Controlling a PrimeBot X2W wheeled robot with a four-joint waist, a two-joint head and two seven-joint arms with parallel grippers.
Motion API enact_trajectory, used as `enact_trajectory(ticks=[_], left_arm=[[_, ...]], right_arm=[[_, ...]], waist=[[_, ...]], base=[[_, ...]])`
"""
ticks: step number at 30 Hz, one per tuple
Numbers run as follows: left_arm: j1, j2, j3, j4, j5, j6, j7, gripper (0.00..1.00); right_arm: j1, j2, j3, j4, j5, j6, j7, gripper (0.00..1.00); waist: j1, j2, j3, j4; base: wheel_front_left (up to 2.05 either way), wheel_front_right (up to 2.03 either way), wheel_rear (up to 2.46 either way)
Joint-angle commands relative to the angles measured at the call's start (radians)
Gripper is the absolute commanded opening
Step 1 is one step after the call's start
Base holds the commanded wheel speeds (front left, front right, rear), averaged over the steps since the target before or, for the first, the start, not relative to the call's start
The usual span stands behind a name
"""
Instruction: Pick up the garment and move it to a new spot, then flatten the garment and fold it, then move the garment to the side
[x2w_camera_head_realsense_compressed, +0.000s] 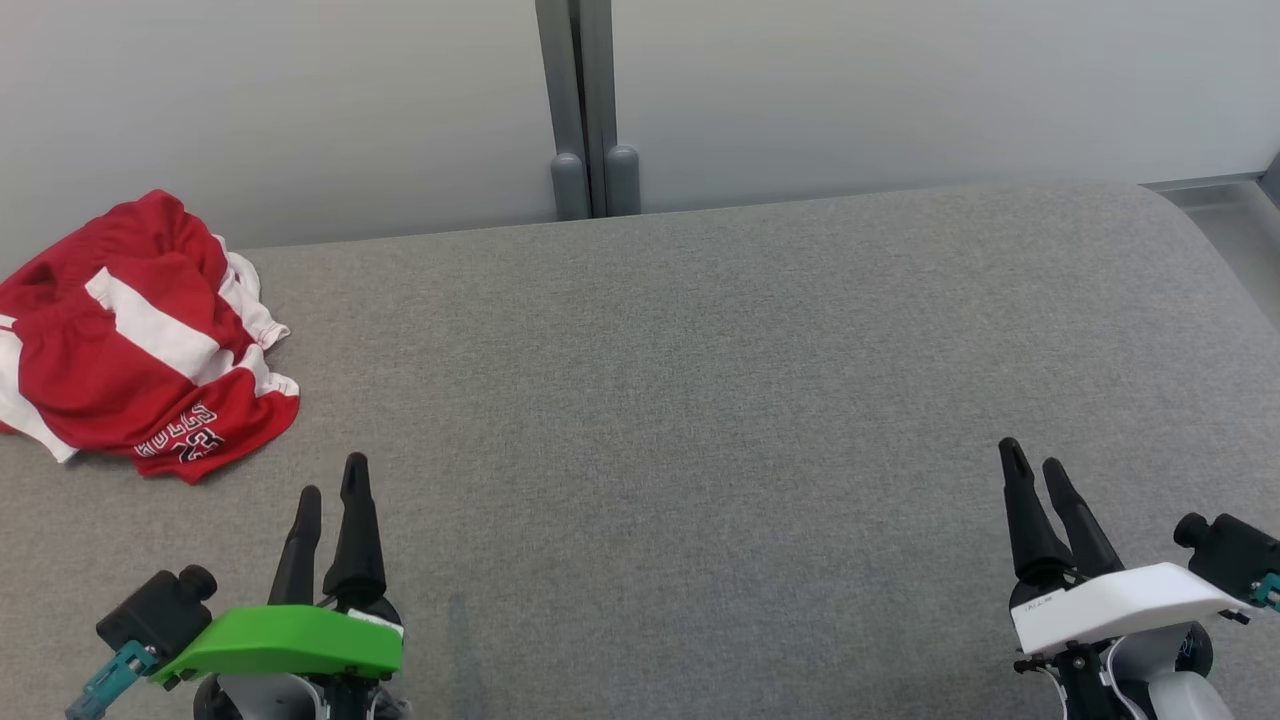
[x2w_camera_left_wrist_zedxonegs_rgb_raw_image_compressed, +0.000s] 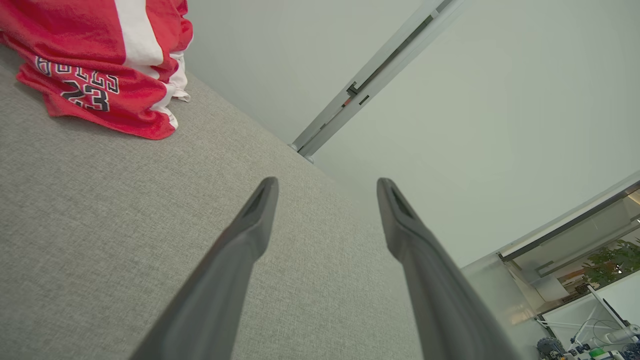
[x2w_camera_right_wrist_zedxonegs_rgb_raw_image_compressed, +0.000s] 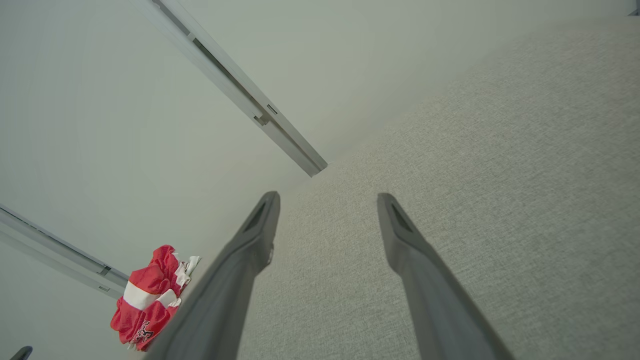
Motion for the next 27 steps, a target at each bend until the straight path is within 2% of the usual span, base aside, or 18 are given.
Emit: enact_trajectory(ticks=[1, 14, 27], left_arm=[[0.005, 0.006, -0.005, -0.014, 0.043, 0.008, -0.01, 1.0], [0.038, 0.008, -0.007, 0.017, 0.252, 0.006, -0.048, 1.0], [0.054, 0.009, -0.023, 0.042, 0.382, 0.002, -0.081, 1.0]], right_arm=[[-0.002, -0.007, 0.005, -0.02, -0.047, 0.0, -0.012, 1.0], [-0.002, -0.008, 0.033, -0.018, -0.259, 0.0, -0.05, 1.0], [0.005, -0.01, 0.052, -0.001, -0.401, 0.0, -0.084, 1.0]], waist=[[0.0, 0.0, 0.0, 0.0], [0.0, 0.0, -0.002, 0.002], [0.0, 0.0, -0.004, 0.001]], base=[[0.0, 0.0, 0.0], [0.0, 0.0, 0.0], [0.0, 0.0, 0.0]])
